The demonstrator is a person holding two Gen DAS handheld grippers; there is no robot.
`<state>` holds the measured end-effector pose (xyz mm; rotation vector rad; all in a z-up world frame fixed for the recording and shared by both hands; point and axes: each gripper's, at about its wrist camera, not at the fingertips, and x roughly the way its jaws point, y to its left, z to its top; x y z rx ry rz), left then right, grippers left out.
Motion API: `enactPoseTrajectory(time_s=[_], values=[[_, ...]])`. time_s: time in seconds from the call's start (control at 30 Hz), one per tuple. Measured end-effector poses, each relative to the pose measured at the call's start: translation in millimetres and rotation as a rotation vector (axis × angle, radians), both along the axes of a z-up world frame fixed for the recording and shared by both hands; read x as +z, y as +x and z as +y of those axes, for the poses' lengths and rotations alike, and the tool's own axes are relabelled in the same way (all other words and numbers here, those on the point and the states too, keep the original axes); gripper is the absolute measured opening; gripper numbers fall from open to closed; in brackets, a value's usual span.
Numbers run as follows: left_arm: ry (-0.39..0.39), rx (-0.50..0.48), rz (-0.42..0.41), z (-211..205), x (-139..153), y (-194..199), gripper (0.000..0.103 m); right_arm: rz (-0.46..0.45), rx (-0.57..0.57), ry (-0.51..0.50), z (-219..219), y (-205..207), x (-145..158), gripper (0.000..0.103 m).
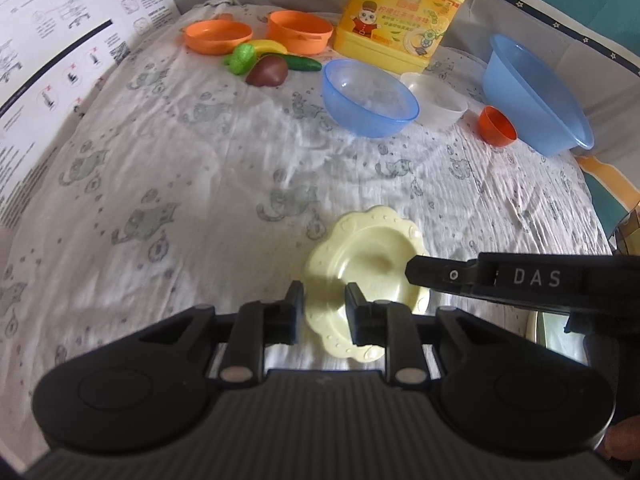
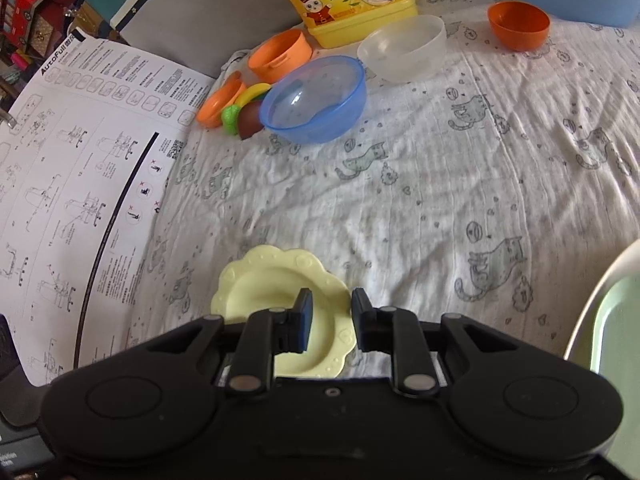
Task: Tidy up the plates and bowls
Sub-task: 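Lift the yellow scalloped plate with the right tool toward the stacked dishes, then lower the yellow plate into the green tray and open the right tool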
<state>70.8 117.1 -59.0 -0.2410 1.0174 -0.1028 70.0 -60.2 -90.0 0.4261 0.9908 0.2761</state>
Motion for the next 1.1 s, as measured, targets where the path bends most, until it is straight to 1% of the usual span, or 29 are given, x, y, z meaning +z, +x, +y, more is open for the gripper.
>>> enactPoseTrajectory(time_s=[0.27,0.53,0.83,0.97,1.1], values=[[-0.024,0.012,0.024,6,0,-19,0.023,0.02,0.008,0.0,5,-17,2,0.021],[-0.062,-0.029,0.021,-13,9,-23,0.023,0.002,-0.041,0.001,-21,-39,18,0.021],[-0.084,-0.126,0.004,-62,29,-18,0.025,-0.031,-0.15,0.008,-73,-68,35,0.021],[-0.086,-0.191,-0.008,-94,37,-14,0.026,-0.045,-0.212,0.007,-106,-84,42,0.021],[-0.07,-0.268,-0.019,-131,44,-13,0.026,-0.05,-0.276,-0.004,-137,-101,44,0.021]])
